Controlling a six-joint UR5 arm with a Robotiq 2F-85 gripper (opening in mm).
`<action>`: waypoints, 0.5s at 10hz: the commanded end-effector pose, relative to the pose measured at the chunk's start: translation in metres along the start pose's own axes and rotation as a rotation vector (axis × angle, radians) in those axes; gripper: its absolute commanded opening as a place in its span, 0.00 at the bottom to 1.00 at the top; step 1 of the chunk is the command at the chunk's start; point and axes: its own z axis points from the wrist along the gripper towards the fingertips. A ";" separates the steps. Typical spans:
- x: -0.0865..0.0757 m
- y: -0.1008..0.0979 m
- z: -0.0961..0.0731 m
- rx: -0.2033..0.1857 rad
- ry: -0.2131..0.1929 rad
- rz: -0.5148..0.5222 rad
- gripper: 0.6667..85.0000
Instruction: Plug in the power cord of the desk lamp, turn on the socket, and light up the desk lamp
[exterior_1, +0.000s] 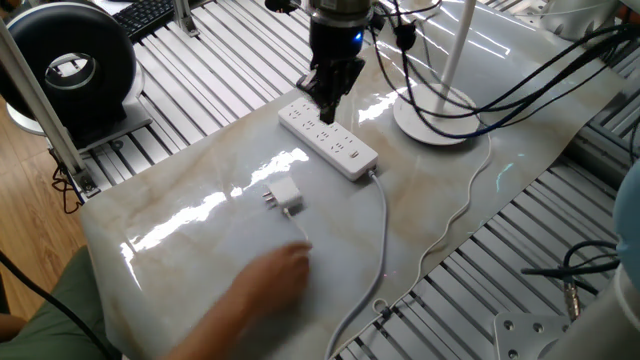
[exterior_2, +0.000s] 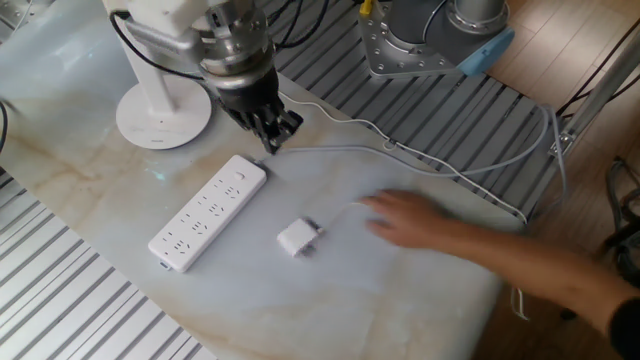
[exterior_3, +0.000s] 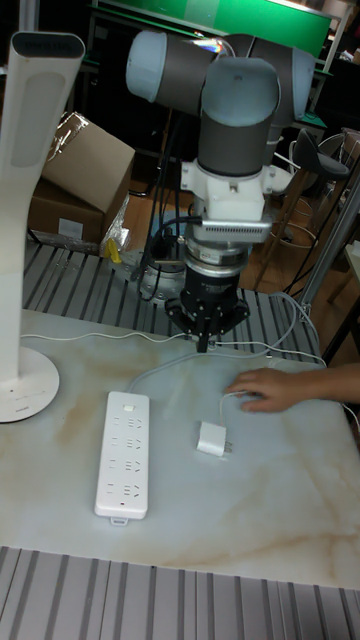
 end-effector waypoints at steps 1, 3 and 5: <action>-0.024 0.029 0.039 -0.032 -0.029 0.031 0.00; -0.041 0.031 0.071 -0.013 -0.069 0.038 0.00; -0.064 0.024 0.097 -0.006 -0.110 0.017 0.00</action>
